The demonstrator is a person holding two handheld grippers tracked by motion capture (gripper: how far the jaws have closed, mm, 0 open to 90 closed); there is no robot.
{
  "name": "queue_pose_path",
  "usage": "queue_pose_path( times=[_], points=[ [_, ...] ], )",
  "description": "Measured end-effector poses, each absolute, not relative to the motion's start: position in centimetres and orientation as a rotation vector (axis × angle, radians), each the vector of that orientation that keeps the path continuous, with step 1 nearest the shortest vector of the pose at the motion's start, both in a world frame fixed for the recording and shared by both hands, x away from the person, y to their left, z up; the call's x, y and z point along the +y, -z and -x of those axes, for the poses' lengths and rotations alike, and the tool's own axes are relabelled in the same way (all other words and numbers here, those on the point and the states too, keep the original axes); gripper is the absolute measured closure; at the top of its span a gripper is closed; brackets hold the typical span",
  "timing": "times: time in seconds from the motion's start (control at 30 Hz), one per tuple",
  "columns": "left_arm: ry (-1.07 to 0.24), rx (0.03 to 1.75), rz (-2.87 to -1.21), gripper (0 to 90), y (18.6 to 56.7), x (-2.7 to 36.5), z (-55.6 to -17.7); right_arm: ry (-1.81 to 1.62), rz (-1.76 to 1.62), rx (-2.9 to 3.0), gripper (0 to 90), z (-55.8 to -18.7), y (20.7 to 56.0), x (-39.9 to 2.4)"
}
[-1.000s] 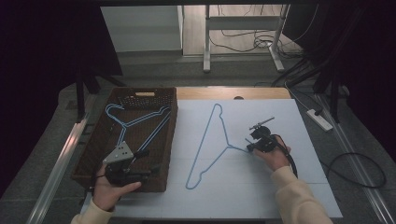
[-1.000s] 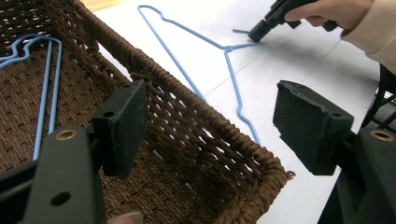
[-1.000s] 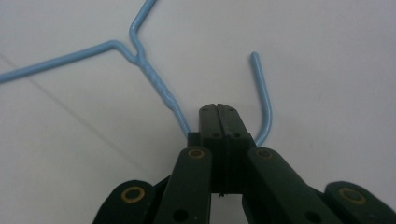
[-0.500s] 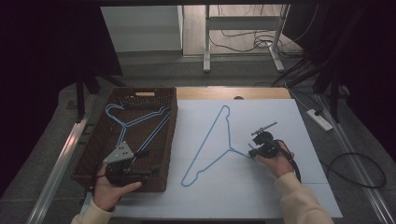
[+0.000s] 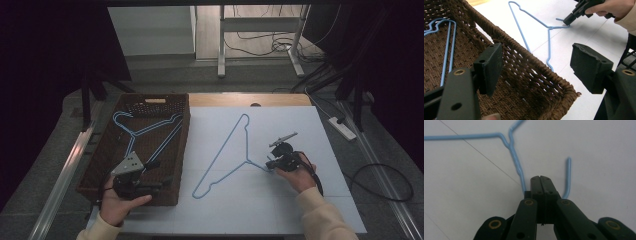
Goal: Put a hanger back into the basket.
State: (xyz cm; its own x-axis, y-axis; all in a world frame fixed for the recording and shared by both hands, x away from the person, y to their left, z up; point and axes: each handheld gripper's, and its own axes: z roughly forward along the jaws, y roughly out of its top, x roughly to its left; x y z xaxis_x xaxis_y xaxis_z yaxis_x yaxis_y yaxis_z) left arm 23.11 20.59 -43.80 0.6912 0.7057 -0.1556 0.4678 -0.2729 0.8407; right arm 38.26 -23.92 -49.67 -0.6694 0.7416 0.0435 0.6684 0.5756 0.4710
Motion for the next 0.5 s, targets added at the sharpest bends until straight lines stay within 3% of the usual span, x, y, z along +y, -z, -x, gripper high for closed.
queue_pose_path(
  times=[0.07, 0.27, 0.4, 0.5],
  points=[
    [-0.307, 0.91, -1.928, 26.9, 43.8, 20.6, -23.1, -0.716, -1.112, 2.653, 78.5, -38.4, 49.2, -23.4],
    [-0.307, 0.908, -1.929, 26.8, 43.8, 20.5, -23.1, -0.679, -1.006, 2.716, 55.2, -39.3, 48.7, -21.5],
    [-0.306, 0.905, -1.93, 26.8, 43.9, 20.5, -23.1, -0.621, -0.98, 2.752, 52.0, -39.8, 49.0, -20.7],
    [-0.305, 0.902, -1.931, 26.8, 43.9, 20.5, -23.1, -0.535, -0.935, 2.805, 54.6, -40.2, 49.3, -19.9]
  ],
)
